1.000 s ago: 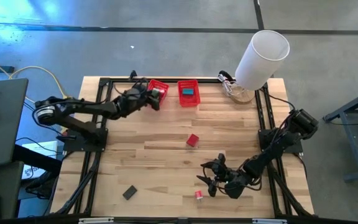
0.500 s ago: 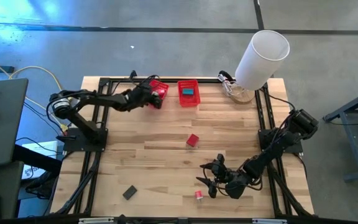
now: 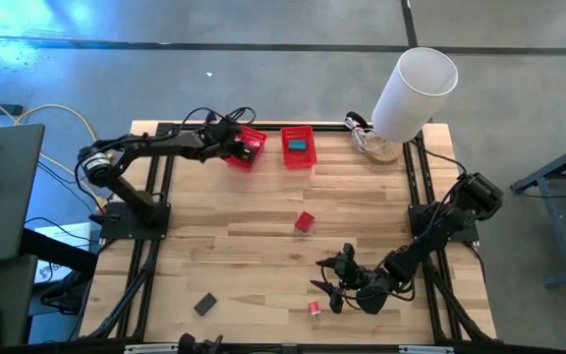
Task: Pick & Place Office items
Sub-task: Put the green charger adapter into the left red bin
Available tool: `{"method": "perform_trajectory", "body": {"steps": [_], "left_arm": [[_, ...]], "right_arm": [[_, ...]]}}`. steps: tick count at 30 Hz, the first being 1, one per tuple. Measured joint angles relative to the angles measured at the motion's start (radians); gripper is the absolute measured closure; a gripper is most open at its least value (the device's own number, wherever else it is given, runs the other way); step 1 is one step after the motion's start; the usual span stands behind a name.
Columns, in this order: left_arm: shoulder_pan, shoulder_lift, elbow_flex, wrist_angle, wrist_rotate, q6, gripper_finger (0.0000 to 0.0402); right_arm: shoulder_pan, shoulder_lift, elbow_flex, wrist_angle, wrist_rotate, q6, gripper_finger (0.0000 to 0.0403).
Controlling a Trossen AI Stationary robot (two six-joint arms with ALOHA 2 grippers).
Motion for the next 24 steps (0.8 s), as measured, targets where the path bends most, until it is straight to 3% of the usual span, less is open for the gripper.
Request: {"method": "perform_trajectory", "body": {"steps": [4, 11, 24], "left_arm": [[0.011, 0.016, 0.000, -0.002, 0.050, -0.017, 0.0274], [0.007, 0.024, -0.001, 0.002, 0.053, -0.017, 0.0239], [0.007, 0.024, -0.001, 0.024, 0.074, -0.015, 0.0234]], "right_arm": [[0.000, 0.000, 0.000, 0.005, -0.013, 0.000, 0.0151], [0.001, 0.000, 0.000, 0.020, -0.025, 0.000, 0.0151], [0.001, 0.000, 0.000, 0.029, -0.026, 0.000, 0.0151]]}}
